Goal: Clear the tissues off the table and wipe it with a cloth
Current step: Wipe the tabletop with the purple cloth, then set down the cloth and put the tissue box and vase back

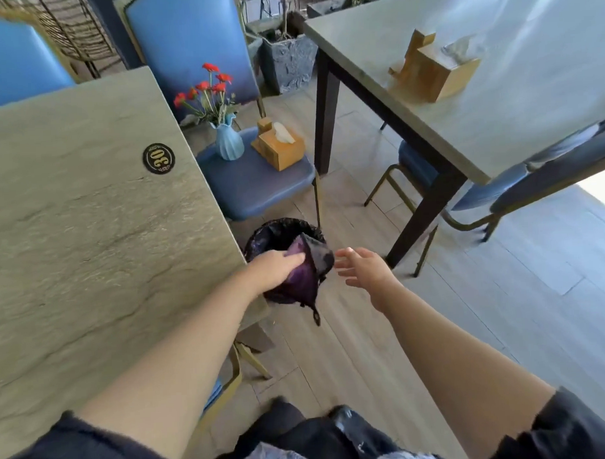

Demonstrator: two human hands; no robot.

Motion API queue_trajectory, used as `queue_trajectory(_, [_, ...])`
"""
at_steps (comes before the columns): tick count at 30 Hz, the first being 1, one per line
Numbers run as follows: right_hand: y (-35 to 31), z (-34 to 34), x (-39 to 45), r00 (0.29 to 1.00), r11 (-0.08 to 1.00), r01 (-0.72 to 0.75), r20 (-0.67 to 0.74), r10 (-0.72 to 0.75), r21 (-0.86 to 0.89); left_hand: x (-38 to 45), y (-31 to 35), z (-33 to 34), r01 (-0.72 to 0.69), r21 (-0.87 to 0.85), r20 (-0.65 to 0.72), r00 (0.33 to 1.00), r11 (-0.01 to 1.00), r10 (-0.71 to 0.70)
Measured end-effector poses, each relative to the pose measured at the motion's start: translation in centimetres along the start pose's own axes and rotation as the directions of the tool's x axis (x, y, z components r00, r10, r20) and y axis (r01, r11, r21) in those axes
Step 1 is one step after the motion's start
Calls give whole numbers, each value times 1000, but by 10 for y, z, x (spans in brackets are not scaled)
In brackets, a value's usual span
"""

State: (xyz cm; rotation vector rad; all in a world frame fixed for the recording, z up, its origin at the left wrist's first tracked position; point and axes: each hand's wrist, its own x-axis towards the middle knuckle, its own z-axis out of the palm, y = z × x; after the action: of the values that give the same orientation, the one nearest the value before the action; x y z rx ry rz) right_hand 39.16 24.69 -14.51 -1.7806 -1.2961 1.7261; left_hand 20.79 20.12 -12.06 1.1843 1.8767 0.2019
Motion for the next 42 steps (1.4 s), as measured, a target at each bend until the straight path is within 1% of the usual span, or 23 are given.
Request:
queue_trajectory(1, [-1, -6, 4, 1000, 1000, 8, 5, -8, 2, 2, 7, -2, 57, -244, 5, 998, 968, -57])
queue_trajectory(2, [-2, -11, 7, 1000, 1000, 14, 11, -14, 11, 6, 11, -3, 122, -458, 36, 992, 880, -119])
queue_trajectory(3, [-3, -17, 11, 1000, 999, 14, 21, -15, 29, 13, 14, -3, 182, -627, 86, 983, 758, -165])
queue_trajectory(4, [-4, -22, 15, 999, 999, 8, 38, -10, 50, 17, 19, -4, 220, -728, 134, 975, 649, -179])
queue_trajectory(5, [-6, -27, 19, 998, 997, -1, 60, -3, 75, 22, 23, -3, 231, -787, 162, 972, 572, -170])
queue_trajectory(7, [-9, -35, 29, 993, 989, -15, 119, -2, 145, 34, 29, -3, 238, -859, 201, 971, 452, -129])
queue_trajectory(9, [-15, -40, 41, 982, 979, -34, 188, -4, 199, 47, 33, -2, 234, -897, 197, 971, 374, -134])
queue_trajectory(11, [-21, -41, 57, 972, 983, -32, 234, -12, 181, 63, 36, -5, 238, -925, 203, 968, 297, -144])
queue_trajectory(13, [-30, -40, 74, 972, 987, -17, 234, -20, 158, 81, 38, -11, 247, -938, 215, 965, 242, -149])
queue_trajectory(16, [-51, -33, 107, 980, 988, -10, 197, -20, 151, 107, 39, -23, 267, -943, 249, 962, 199, -115])
queue_trajectory(18, [-71, -27, 131, 986, 994, 21, 165, -38, 106, 123, 40, -34, 273, -941, 254, 960, 198, -116])
queue_trajectory(20, [-92, -20, 156, 987, 993, 70, 137, -83, 96, 141, 39, -45, 252, -948, 229, 964, 195, -132])
queue_trajectory(23, [-125, -7, 189, 977, 980, 181, 103, -189, 86, 164, 37, -63, 225, -950, 196, 969, 215, -148])
queue_trajectory(26, [-155, 4, 219, 962, 968, 231, 125, -243, 102, 185, 38, -79, 213, -943, 181, 973, 256, -145])
queue_trajectory(28, [-170, 13, 240, 959, 968, 237, 141, -247, 86, 196, 41, -88, 223, -949, 186, 967, 222, -176])
queue_trajectory(30, [-178, 21, 261, 966, 976, 207, 143, -214, 68, 210, 42, -98, 246, -962, 216, 952, 123, -216])
queue_trajectory(31, [-181, 26, 270, 971, 984, 169, 163, -176, 53, 217, 43, -103, 250, -965, 228, 946, 74, -230])
queue_trajectory(33, [-182, 35, 291, 965, 998, 58, 257, -49, -27, 232, 41, -113, 252, -968, 243, 939, 5, -244])
queue_trajectory(35, [-185, 42, 308, 920, 994, -45, 383, 79, -99, 246, 37, -125, 247, -968, 247, 931, -37, -268])
queue_trajectory(36, [-187, 44, 314, 890, 991, -89, 439, 123, -99, 254, 35, -130, 247, -968, 248, 922, -41, -297])
queue_trajectory(38, [-189, 48, 331, 862, 992, -108, 492, 126, -66, 269, 30, -138, 244, -969, 244, 903, -45, -354])
queue_trajectory(40, [-193, 53, 349, 848, 997, -57, 524, 73, -46, 285, 26, -146, 257, -966, 244, 880, -23, -408])
queue_trajectory(42, [-198, 60, 369, 833, 996, -10, 551, 55, -84, 303, 20, -151, 294, -956, 262, 847, -2, -463])
